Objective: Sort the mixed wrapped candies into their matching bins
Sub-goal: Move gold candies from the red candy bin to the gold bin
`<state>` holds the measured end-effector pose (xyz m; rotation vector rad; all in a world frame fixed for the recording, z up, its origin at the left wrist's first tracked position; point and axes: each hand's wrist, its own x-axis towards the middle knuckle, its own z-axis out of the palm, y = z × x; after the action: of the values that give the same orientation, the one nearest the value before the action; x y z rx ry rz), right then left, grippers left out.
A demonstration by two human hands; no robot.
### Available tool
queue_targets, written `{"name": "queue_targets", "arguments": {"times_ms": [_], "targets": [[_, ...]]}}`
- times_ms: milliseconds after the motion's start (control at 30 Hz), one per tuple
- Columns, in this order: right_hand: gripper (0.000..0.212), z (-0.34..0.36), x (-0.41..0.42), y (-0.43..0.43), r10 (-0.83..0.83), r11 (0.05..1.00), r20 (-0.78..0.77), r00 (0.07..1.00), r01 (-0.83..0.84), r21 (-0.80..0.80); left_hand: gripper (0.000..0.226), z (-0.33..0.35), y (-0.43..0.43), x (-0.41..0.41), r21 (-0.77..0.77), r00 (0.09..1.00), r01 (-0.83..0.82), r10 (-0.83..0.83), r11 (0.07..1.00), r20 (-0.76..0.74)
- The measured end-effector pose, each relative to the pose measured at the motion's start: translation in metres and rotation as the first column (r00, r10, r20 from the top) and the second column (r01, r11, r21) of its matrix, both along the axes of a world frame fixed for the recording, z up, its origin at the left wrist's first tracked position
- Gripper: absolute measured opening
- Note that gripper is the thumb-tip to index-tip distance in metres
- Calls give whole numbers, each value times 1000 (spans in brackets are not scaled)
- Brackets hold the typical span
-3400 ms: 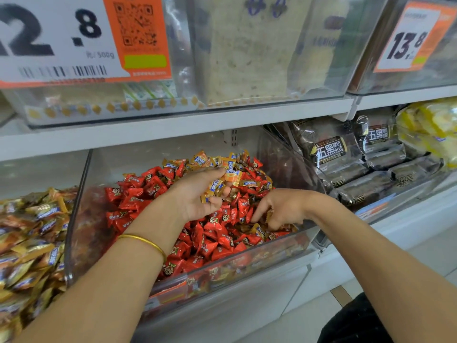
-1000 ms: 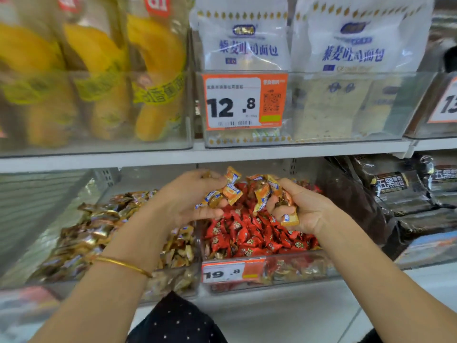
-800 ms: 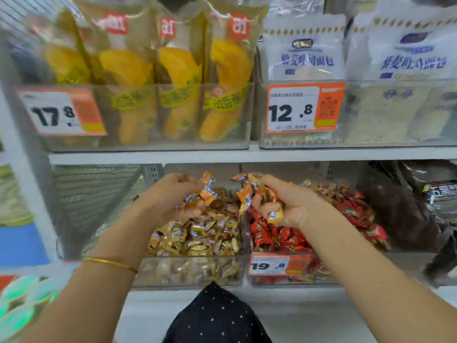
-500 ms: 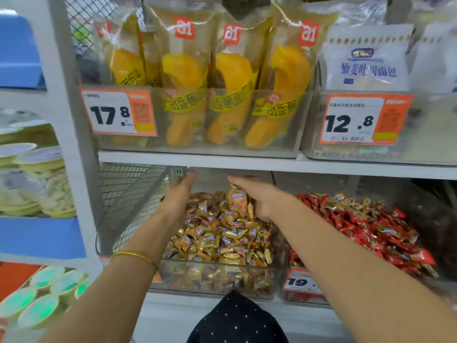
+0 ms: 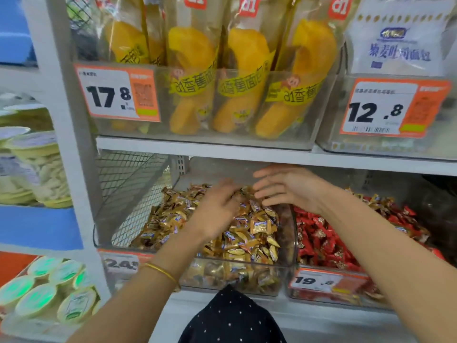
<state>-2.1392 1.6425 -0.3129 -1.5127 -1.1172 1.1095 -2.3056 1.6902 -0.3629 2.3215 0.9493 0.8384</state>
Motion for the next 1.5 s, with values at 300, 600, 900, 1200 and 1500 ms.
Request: {"name": "queue_targets", "arguments": {"times_ms": [300, 600, 900, 1200, 1500], "targets": [[30, -24, 49, -29, -331, 936, -45, 942, 334, 113, 58, -42, 25, 55, 153, 602, 84, 72, 985, -795], [25, -37, 80, -46, -400, 912, -53, 915, 403, 78, 60, -41, 60, 5, 18, 561, -307, 196, 952, -804], [22, -39, 144, -75, -535, 840, -17, 845, 534, 95, 38, 13, -15, 114, 338, 974, 65, 13, 939, -225], [26, -51, 223, -88, -644, 763, 219, 733, 636, 118, 63, -20, -52, 245, -7, 671, 319, -231, 948, -704], [61, -68, 245, -24, -51, 981, 802, 595, 180, -71, 35, -11, -9, 257, -54, 723, 167, -159, 985, -673]]}}
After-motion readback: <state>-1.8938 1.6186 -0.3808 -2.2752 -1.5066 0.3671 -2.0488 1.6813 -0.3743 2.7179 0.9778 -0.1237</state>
